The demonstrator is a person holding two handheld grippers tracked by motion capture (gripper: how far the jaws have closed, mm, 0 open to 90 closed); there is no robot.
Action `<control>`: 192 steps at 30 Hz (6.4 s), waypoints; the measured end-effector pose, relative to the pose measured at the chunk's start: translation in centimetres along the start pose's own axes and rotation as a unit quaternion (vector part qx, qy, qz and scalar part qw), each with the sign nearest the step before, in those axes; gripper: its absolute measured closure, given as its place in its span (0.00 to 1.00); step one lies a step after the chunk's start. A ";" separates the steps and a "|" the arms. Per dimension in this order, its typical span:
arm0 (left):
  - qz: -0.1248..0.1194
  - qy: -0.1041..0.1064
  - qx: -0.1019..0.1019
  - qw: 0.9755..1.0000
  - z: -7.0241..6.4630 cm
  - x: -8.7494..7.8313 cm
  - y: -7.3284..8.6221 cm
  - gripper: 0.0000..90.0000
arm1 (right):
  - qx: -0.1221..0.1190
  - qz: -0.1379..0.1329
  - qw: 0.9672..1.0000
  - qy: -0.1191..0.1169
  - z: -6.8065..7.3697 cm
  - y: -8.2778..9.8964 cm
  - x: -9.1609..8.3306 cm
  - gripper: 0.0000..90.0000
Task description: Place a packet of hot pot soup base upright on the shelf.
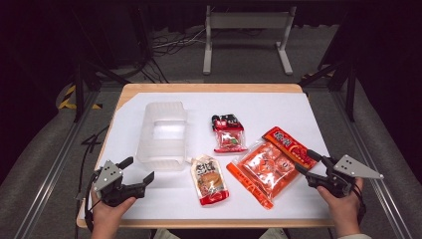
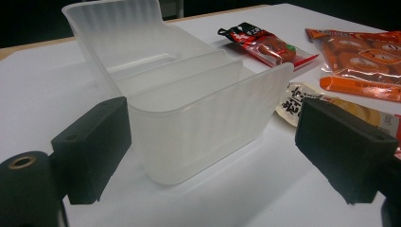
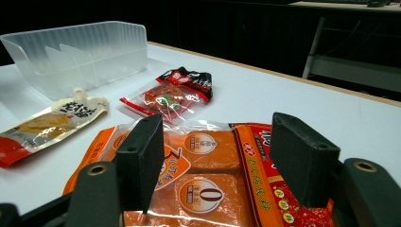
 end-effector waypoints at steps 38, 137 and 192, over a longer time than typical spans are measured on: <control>0.013 0.009 -0.011 1.000 -0.5 0.3 0.6 0.14 | 0.132 0.081 0.987 0.035 -7.5 2.5 3.6 0.24; 0.009 -0.017 -0.035 0.999 0.3 -0.7 -0.5 0.15 | 0.151 0.185 0.971 0.004 -6.2 2.5 5.2 1.00; -0.029 0.058 -0.003 0.998 -2.3 -0.8 -5.8 0.29 | -0.030 0.081 0.992 -0.089 3.8 -15.2 -2.1 1.00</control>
Point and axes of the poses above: each handheld gripper's, and its own axes: x roughly forward along the jaws, y roughly out of its underside, z roughly to its left, the point moved 7 cm from there along x, roughly forward along the jaws, and after that the axes turned 9 degrees about z, right-handed, at the moved point
